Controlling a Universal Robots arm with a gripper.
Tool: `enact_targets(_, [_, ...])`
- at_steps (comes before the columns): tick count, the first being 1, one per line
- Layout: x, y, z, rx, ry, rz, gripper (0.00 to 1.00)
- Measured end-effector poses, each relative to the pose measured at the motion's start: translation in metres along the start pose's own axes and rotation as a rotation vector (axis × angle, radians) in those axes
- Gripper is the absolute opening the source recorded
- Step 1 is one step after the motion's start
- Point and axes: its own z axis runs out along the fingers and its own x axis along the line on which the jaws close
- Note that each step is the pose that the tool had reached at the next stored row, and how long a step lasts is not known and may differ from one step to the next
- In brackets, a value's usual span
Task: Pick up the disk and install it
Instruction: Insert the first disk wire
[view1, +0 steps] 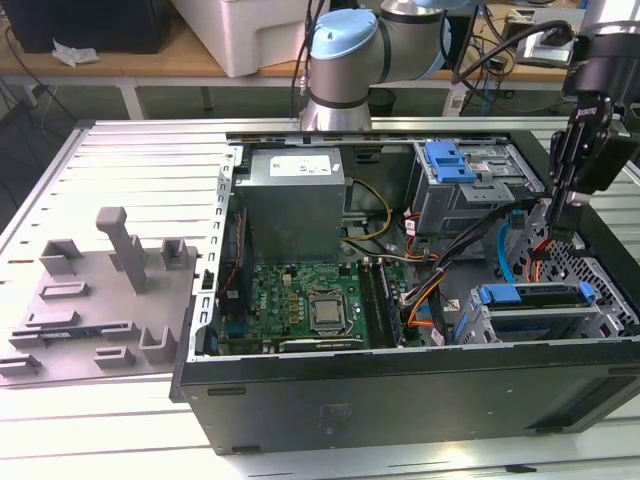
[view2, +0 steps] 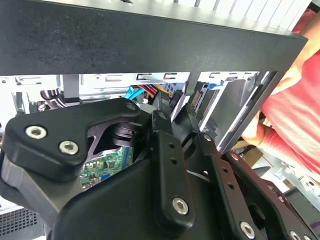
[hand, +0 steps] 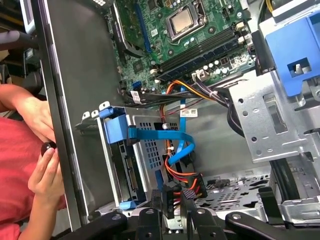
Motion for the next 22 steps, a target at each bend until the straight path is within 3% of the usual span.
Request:
enact_targets(7, [0.0031,-0.0015,0.0039,-0.0045,0.0007,0.008,0.29])
enact_targets(22, [0.0036,-0.0021,0.0063,-0.0055,0.0022,0.007,0.29])
